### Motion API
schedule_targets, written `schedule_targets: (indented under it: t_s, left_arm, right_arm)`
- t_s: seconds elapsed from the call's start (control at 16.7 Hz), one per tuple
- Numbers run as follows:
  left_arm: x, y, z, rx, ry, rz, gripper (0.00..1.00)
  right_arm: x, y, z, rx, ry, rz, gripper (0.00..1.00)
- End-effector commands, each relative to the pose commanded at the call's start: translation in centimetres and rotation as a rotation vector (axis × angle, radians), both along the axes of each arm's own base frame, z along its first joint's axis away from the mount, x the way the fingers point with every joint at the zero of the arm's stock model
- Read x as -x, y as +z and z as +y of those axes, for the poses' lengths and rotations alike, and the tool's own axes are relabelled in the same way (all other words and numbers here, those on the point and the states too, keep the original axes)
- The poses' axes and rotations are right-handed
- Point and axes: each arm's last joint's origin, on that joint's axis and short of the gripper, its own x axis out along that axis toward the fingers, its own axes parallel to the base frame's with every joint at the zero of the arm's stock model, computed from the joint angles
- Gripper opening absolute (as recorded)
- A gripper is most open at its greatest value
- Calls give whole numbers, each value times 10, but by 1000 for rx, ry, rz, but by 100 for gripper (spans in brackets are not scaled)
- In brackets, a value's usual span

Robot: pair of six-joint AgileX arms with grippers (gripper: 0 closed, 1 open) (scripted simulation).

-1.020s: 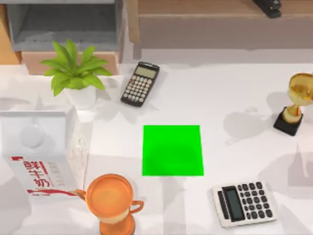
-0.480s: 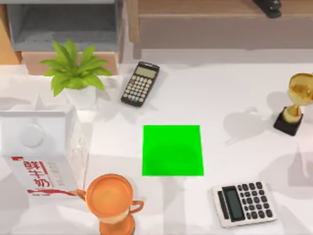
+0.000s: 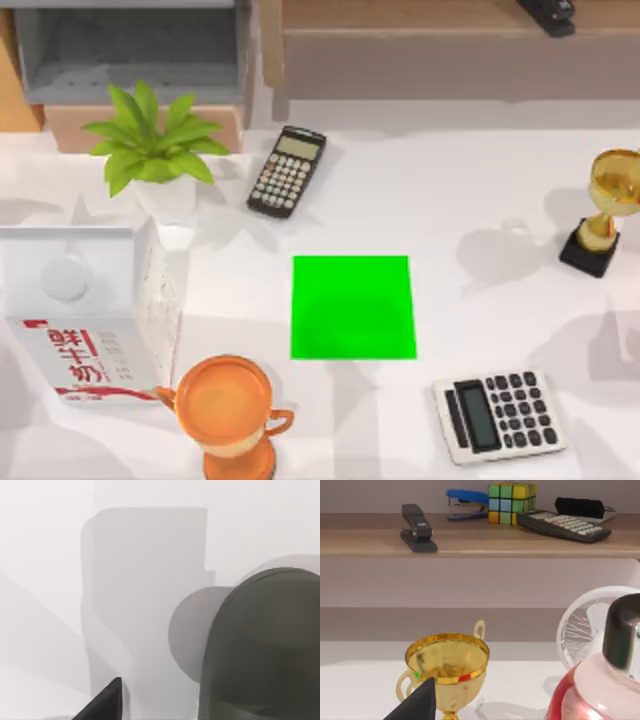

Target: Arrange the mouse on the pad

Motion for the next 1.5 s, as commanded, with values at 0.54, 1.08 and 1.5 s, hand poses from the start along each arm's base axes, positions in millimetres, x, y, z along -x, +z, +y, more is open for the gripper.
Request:
schedule_targets:
  t_s: [0.54,1.08,1.5]
  left_arm:
    - [1,-8,-1,2,0,3,77]
    - [1,-8,-1,2,0,3,10]
    - [1,-8,-1,2,0,3,0]
  right_arm:
    - [0,0,0,0,0,0,100]
    - [0,0,0,0,0,0,100]
    - [0,0,0,0,0,0,100]
